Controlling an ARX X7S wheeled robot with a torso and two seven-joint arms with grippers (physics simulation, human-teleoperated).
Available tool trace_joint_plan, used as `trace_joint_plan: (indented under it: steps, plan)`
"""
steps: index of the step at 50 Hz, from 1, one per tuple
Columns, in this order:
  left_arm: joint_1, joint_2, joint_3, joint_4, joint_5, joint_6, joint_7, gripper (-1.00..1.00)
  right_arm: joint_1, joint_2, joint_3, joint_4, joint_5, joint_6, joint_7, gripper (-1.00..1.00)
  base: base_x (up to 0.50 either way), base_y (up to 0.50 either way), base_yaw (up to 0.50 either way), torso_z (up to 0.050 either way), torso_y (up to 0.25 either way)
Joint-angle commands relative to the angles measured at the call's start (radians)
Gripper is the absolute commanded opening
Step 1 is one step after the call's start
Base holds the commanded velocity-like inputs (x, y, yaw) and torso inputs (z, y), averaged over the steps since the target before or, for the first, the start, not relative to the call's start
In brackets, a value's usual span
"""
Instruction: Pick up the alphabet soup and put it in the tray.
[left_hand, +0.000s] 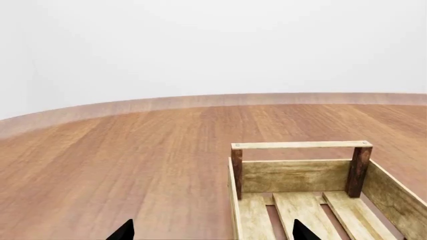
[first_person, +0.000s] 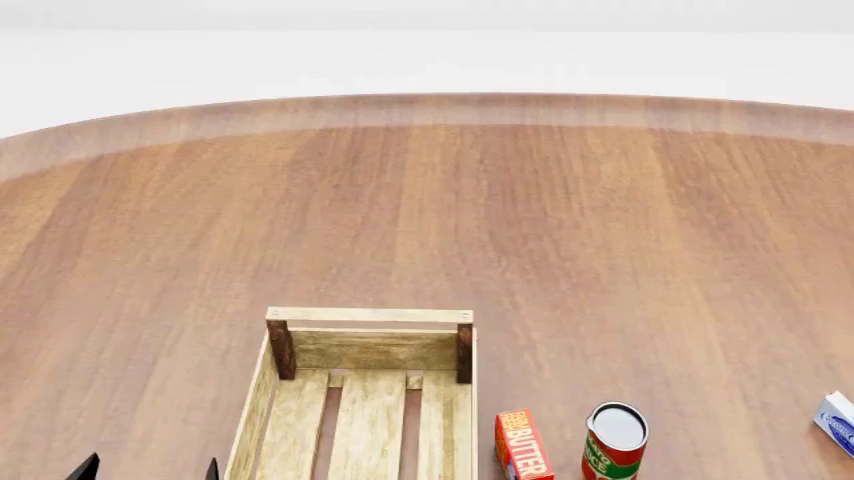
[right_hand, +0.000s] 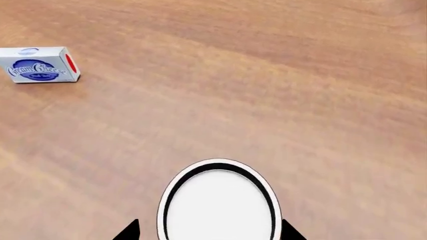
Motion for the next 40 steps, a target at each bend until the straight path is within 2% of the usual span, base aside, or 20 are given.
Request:
trace_joint_plan:
  steps: [1,2,16,40]
  plan:
    - [-0.003,-0.003,0.003,-0.005,-0.006,0.002,-0.003,1.00,0.004,0.004,-0.005,0.003,0.001,-0.005,0.003,1.00,0.00,0.00,0.00,0.000,0.000]
    - [-0.003,-0.003,0.004,-0.004,-0.006,0.001,-0.004,1.00,0.005,0.004,-0.008,0.000,-0.003,-0.002,0.009,-1.00,0.00,0.00,0.00,0.000,0.000]
    - [-0.006,-0.007,0.008,-0.006,-0.011,0.003,-0.008,1.00,-0.033,0.027,-0.067,-0.157,-0.031,-0.012,-0.007,-1.00,0.00,0.00,0.00,0.000,0.000]
    - [-0.006,-0.014,0.016,-0.003,-0.018,0.006,-0.018,1.00,-0.027,0.068,-0.217,-0.434,-0.003,0.106,-0.037,-1.00,0.00,0.00,0.00,0.000,0.001]
